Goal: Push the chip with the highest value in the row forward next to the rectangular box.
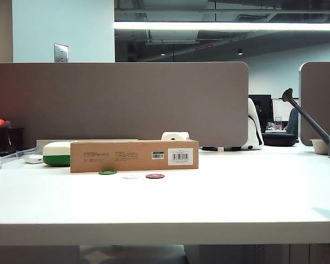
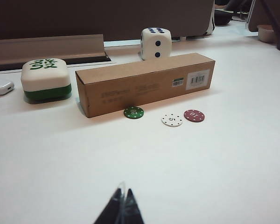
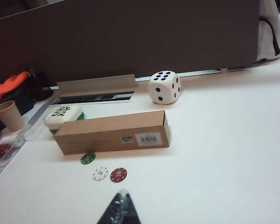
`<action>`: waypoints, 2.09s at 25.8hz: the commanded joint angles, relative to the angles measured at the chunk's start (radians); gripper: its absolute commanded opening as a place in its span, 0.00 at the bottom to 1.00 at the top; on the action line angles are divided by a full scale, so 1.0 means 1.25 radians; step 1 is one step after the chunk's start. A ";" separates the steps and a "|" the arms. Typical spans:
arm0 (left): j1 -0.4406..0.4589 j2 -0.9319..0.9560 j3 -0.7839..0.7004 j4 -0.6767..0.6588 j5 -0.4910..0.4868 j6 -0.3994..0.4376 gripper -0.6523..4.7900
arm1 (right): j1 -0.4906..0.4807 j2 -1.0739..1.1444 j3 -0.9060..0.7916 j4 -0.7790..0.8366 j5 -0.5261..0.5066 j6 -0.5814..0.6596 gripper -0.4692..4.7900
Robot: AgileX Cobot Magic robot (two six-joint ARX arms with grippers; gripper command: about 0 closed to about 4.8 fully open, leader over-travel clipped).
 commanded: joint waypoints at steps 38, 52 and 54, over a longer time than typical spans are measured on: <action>0.243 -0.074 -0.013 -0.040 0.002 -0.003 0.11 | 0.001 -0.087 0.002 -0.078 0.036 0.004 0.07; 0.243 -0.074 -0.013 0.020 0.002 -0.003 0.11 | 0.001 -0.087 0.002 -0.078 0.036 0.004 0.07; 0.243 -0.074 -0.013 0.020 0.002 -0.002 0.11 | 0.001 -0.086 0.002 -0.078 0.036 0.004 0.07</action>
